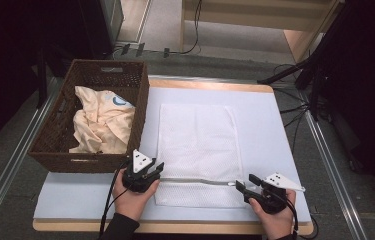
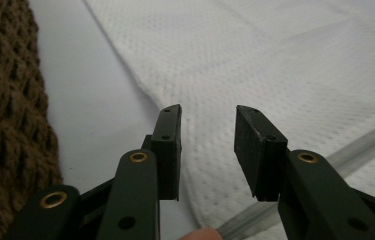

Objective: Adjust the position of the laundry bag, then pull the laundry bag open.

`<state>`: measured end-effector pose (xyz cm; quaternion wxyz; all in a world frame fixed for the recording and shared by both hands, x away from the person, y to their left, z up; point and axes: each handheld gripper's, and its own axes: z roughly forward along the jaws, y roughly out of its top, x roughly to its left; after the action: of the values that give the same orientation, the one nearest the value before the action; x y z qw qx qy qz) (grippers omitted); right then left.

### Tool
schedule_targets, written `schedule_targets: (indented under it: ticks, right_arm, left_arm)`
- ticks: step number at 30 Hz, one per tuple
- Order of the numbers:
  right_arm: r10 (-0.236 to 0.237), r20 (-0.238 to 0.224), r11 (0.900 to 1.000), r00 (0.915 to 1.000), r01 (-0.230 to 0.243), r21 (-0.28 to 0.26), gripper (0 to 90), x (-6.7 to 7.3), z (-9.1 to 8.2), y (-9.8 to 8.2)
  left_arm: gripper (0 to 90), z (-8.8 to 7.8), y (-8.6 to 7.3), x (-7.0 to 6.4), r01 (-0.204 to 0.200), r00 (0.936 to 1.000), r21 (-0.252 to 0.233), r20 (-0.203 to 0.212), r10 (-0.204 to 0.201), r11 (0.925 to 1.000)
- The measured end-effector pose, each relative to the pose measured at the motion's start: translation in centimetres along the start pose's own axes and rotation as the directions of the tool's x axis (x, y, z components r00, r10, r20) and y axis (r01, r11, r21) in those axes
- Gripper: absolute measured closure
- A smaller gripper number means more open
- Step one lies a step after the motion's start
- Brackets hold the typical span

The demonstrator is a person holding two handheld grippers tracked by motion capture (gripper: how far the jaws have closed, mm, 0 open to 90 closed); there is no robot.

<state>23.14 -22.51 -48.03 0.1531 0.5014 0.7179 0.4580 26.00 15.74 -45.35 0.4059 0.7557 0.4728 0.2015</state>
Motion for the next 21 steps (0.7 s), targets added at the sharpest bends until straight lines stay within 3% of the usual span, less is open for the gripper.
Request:
schedule_targets:
  ticks: [5, 9, 11, 15, 21]
  right_arm:
    - [0.011, 0.004, 1.000, 0.9999, -0.011, 0.010, 33.4, -0.6, -1.0, -0.1]
    - [0.020, 0.000, 1.000, 0.9998, -0.020, 0.018, 29.1, -0.8, -1.6, -0.3]
    - [0.012, -0.010, 1.000, 0.9999, -0.012, 0.023, 25.2, -1.0, -1.7, -0.4]
    - [0.006, -0.018, 0.999, 0.9998, -0.005, 0.035, 23.7, -1.0, -1.8, -0.4]
    - [0.000, -0.042, 0.999, 0.9991, 0.001, 0.045, 28.8, -0.8, -1.7, -0.3]
  left_arm:
    - [59.6, -0.4, 0.4, -1.1, -0.028, 0.9978, -0.023, 0.060, 0.029, 0.9993]
    - [59.0, -0.4, 0.8, -2.7, -0.050, 0.9899, -0.042, 0.130, 0.055, 0.9979]
    - [58.2, -0.2, 0.8, -3.2, -0.057, 0.9888, -0.043, 0.136, 0.062, 0.9975]
    - [58.6, 0.5, 1.1, -5.2, -0.089, 0.9775, -0.035, 0.188, 0.094, 0.9954]
    - [60.2, 1.4, 1.2, -6.8, -0.101, 0.9701, -0.013, 0.220, 0.101, 0.9948]
